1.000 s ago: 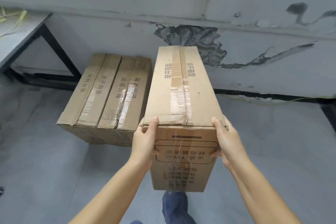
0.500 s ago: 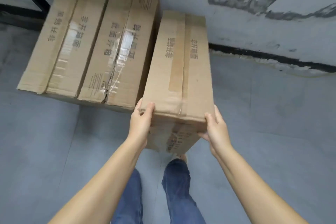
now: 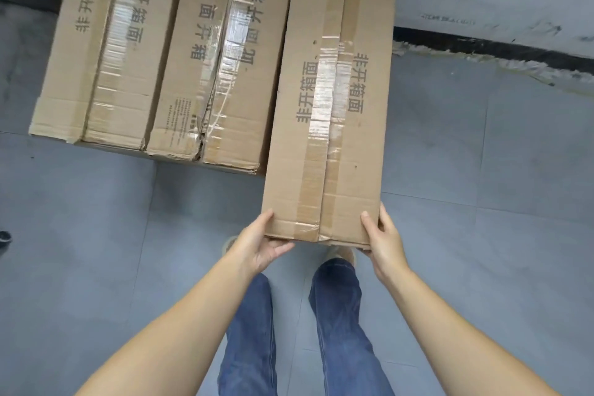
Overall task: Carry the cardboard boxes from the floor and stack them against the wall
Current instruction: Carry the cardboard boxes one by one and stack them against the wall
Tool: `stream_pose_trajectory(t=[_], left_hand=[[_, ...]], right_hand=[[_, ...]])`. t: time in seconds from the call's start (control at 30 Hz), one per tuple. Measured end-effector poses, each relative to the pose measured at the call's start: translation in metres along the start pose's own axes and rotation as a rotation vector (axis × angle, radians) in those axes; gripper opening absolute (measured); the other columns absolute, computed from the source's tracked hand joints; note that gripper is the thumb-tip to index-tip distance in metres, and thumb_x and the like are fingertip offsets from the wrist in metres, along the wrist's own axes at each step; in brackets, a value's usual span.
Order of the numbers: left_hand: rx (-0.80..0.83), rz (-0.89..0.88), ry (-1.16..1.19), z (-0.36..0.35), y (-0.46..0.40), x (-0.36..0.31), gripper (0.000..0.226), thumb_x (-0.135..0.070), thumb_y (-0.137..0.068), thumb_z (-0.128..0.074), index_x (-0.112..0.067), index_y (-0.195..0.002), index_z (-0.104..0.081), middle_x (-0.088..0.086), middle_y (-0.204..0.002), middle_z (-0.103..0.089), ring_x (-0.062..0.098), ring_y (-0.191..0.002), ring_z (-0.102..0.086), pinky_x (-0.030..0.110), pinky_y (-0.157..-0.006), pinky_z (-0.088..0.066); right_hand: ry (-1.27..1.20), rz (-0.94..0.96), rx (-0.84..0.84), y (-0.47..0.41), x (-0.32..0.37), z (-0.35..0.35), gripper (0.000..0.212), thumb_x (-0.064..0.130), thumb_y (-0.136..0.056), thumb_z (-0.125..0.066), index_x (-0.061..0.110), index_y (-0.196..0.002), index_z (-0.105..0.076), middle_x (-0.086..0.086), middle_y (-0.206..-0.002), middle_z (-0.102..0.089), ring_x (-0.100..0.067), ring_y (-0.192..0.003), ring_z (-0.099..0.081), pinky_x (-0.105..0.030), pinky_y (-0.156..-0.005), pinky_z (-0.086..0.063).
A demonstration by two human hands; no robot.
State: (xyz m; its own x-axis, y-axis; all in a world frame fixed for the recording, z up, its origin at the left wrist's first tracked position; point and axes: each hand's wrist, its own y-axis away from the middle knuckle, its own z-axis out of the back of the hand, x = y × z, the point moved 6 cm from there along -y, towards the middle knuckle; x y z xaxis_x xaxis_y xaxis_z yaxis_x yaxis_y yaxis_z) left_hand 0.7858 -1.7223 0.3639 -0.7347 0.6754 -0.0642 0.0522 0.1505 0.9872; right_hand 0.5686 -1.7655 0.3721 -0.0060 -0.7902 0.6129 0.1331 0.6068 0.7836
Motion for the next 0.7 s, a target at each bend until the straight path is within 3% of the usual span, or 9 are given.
stream_pose_trajectory(t=[0.1,0.17,0.27,0.37,0.47,0.6,0.7], left_hand=[[0.036,-0.041,0.063,-0.021,-0.011,-0.023,0.024,-0.026,-0.1,-0.042,-0.013,-0.12,-0.045,0.017,-0.14,-0.045,0.039,-0.129,-0.044,0.051,-0.094,-0.041],[0.061,-0.095,0.1,-0.035,-0.018,-0.049,0.032,-0.025,-0.1,-0.041,-0.012,-0.129,-0.04,0.021,-0.148,-0.033,0.038,-0.135,-0.037,0.053,-0.102,-0.037],[0.053,-0.17,0.174,-0.046,-0.019,-0.085,0.056,-0.023,-0.098,-0.044,-0.004,-0.146,-0.021,0.023,-0.153,-0.021,0.036,-0.139,-0.03,0.052,-0.103,-0.035],[0.05,-0.156,0.199,-0.045,-0.018,-0.093,0.067,-0.024,-0.097,-0.044,0.002,-0.148,-0.01,0.023,-0.154,-0.02,0.036,-0.14,-0.028,0.05,-0.103,-0.037],[0.029,-0.18,0.185,-0.038,-0.014,-0.086,0.067,-0.022,-0.097,-0.045,0.0,-0.149,-0.01,0.02,-0.155,-0.02,0.03,-0.141,-0.03,0.049,-0.101,-0.039],[0.02,-0.213,0.15,-0.029,0.006,-0.082,0.058,-0.021,-0.097,-0.046,-0.003,-0.147,-0.023,0.015,-0.151,-0.033,0.025,-0.137,-0.037,0.046,-0.097,-0.041],[0.049,-0.268,0.041,-0.027,0.049,-0.088,0.043,-0.021,-0.098,-0.044,-0.007,-0.138,-0.039,0.016,-0.145,-0.041,0.027,-0.131,-0.044,0.044,-0.092,-0.045]], right_hand=[[0.063,0.055,0.021,-0.029,0.025,-0.006,0.04,0.014,-0.1,-0.046,0.033,-0.135,-0.049,0.021,-0.112,-0.066,-0.001,-0.096,-0.064,-0.027,-0.074,-0.055],[0.08,0.09,0.033,-0.049,0.046,-0.017,0.043,0.01,-0.099,-0.042,0.04,-0.129,-0.049,0.026,-0.104,-0.066,-0.002,-0.085,-0.062,-0.022,-0.059,-0.047],[0.042,0.101,0.03,-0.08,0.065,-0.035,0.049,0.002,-0.095,-0.035,0.04,-0.122,-0.052,0.017,-0.104,-0.065,-0.012,-0.076,-0.054,-0.024,-0.057,-0.033],[0.011,0.031,0.001,-0.095,0.06,-0.038,0.053,-0.001,-0.092,-0.031,0.034,-0.125,-0.054,0.017,-0.095,-0.064,-0.009,-0.069,-0.053,-0.019,-0.054,-0.032],[0.032,-0.005,0.029,-0.091,0.047,-0.031,0.049,0.002,-0.095,-0.034,0.031,-0.13,-0.052,0.014,-0.103,-0.062,-0.007,-0.078,-0.054,-0.024,-0.063,-0.04],[0.122,-0.099,0.081,-0.073,0.042,-0.016,0.05,0.012,-0.098,-0.045,0.025,-0.146,-0.036,0.008,-0.129,-0.05,-0.01,-0.11,-0.049,-0.042,-0.101,-0.037],[0.186,-0.089,0.102,-0.033,0.06,0.001,0.051,0.019,-0.099,-0.049,0.021,-0.147,-0.033,-0.001,-0.137,-0.044,-0.015,-0.125,-0.045,-0.043,-0.102,-0.04]])
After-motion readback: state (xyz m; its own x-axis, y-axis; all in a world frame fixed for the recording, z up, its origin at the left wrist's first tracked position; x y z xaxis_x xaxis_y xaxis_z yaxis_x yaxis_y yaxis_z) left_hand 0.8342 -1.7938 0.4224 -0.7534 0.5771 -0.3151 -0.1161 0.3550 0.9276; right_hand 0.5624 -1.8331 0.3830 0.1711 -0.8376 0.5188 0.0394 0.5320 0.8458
